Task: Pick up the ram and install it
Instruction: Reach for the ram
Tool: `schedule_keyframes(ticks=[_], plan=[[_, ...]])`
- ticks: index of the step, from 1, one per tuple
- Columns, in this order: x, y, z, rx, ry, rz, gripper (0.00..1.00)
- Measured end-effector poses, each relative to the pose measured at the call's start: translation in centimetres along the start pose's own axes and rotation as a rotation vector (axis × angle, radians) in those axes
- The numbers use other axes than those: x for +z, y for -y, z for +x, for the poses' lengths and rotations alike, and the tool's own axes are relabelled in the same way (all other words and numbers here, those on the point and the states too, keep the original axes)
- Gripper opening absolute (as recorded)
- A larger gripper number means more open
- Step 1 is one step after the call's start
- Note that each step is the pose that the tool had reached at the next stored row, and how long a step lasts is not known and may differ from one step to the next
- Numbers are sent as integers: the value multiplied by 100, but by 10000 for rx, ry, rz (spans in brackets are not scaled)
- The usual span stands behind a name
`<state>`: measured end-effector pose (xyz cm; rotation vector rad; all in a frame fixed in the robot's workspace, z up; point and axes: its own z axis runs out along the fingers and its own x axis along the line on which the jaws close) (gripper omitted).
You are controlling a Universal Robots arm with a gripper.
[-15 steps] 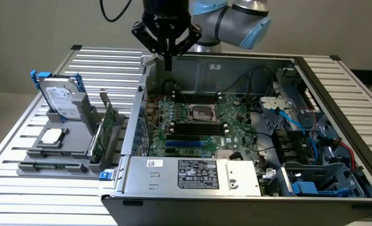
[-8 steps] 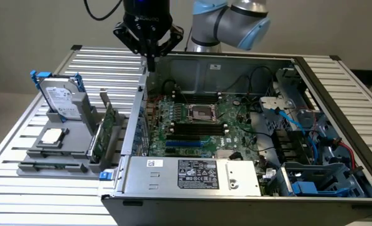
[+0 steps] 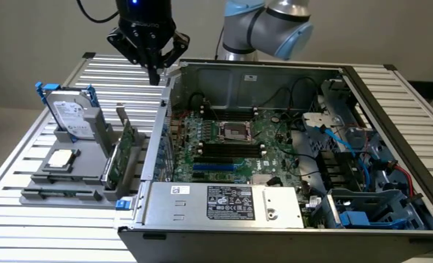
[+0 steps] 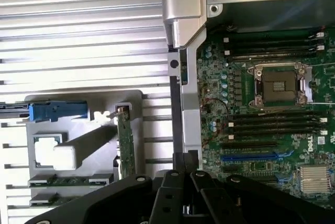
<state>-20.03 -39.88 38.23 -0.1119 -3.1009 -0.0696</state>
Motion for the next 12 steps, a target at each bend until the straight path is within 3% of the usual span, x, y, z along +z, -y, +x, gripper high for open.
schedule_keyframes(ticks=[4, 12], plan=[[40, 17, 178, 5, -100, 8, 11], [126, 68, 536, 6, -111, 8, 11]])
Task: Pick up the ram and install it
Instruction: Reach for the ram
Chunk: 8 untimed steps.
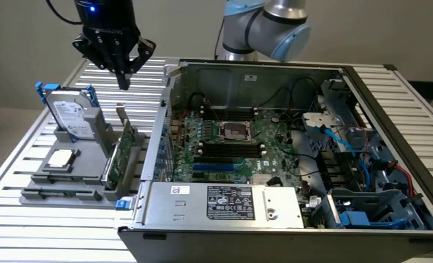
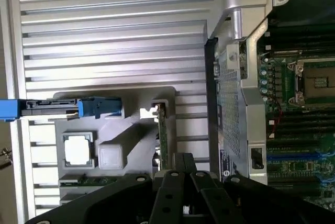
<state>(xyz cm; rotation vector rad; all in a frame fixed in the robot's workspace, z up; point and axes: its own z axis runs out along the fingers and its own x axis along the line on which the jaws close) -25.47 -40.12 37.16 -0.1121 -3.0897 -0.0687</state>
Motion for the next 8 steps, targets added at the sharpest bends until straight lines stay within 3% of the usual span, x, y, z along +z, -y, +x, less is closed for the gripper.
schedule_keyframes(ticks=[8], plan=[[67, 102, 356, -1, 0, 1, 11]])
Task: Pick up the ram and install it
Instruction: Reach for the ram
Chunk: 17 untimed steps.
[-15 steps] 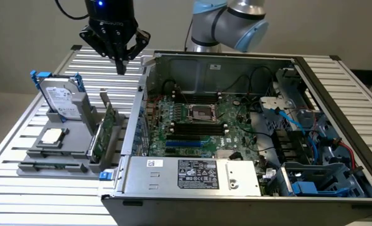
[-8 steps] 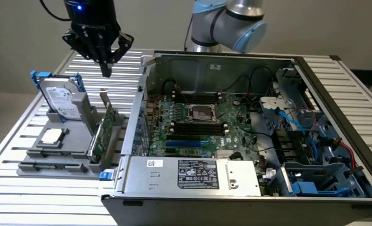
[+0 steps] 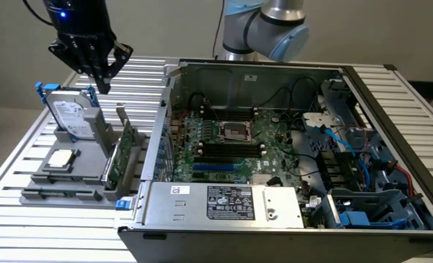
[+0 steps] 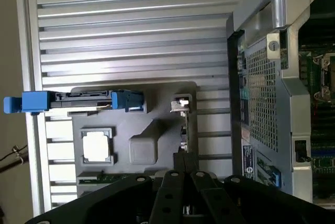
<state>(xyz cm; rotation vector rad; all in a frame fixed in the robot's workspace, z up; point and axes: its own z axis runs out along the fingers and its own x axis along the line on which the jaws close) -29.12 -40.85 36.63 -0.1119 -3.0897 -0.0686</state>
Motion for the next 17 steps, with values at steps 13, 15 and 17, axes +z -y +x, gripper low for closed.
schedule_keyframes(ticks=[13, 15, 17], plan=[[21, 345, 294, -6, 0, 1, 11], [20, 405, 307, -9, 1, 0, 11], [18, 458, 322, -13, 0, 0, 11]])
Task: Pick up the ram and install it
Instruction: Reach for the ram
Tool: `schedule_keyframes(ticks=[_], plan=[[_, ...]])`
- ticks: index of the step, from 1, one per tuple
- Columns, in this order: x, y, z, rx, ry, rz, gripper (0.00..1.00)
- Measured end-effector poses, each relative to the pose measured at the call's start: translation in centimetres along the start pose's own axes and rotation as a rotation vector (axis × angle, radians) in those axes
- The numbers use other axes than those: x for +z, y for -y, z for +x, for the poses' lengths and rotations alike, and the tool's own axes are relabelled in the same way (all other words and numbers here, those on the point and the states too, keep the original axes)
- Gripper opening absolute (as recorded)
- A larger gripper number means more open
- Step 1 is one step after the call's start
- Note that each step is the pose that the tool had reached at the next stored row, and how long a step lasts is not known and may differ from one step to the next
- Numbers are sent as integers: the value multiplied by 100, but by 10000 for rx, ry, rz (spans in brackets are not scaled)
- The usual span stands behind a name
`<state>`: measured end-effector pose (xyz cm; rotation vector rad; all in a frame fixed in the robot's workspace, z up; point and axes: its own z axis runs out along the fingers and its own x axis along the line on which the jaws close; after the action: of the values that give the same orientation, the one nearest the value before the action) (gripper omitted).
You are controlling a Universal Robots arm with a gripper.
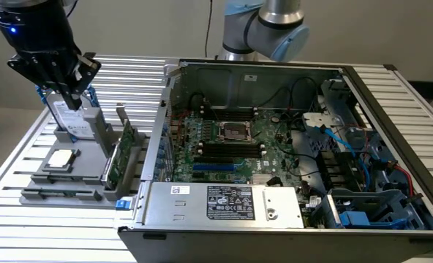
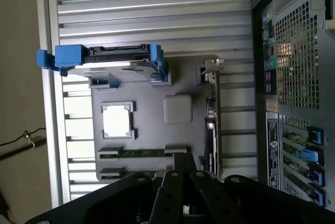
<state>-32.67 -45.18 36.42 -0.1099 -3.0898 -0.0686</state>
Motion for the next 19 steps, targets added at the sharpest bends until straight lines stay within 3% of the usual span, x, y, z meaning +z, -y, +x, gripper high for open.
schedule_keyframes(ticks=[10, 19], plan=[[-2, 189, 78, -86, -4, 5, 11], [17, 285, 153, -326, -4, 16, 11]])
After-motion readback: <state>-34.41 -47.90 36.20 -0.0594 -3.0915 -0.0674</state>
